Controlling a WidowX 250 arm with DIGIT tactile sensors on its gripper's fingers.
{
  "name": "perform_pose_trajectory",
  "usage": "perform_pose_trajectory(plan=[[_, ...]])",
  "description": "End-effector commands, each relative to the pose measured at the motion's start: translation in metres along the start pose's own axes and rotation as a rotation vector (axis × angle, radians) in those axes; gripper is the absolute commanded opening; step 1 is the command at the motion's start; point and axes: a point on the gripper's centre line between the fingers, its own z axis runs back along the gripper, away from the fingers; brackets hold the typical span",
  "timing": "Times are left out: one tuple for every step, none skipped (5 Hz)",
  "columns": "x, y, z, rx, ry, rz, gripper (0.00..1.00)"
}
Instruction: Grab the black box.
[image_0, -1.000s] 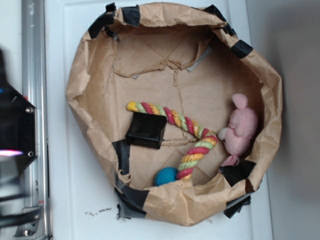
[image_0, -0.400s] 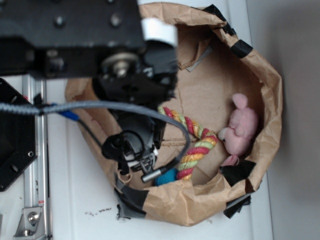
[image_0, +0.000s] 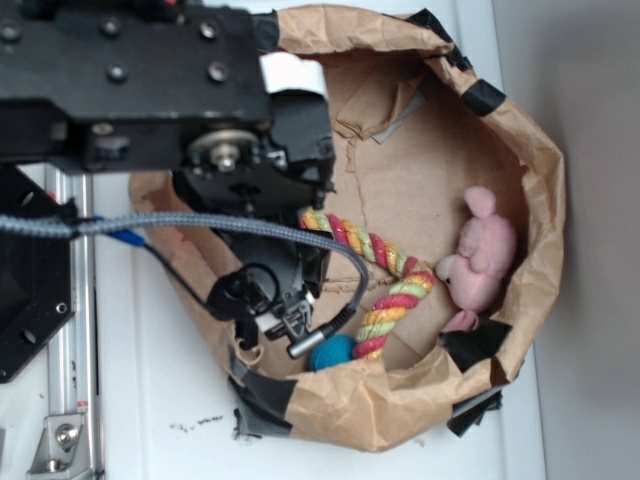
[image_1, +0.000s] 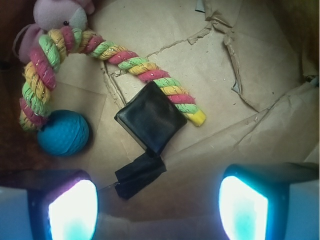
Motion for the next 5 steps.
perform_pose_trajectory(plan=[[0.027, 0.016, -0.005, -0.118, -0.088, 0.264, 1.00], [0.039, 0.020, -0.011, -0.081, -0.111, 0.502, 1.00], [0.037, 0.021, -0.021, -0.037, -0.079, 0.599, 1.00], [0.034, 0.012, -0.049, 0.003, -0.004, 0.621, 1.00], [0.034, 0.009, -0.073, -0.022, 0.000, 0.589, 1.00]])
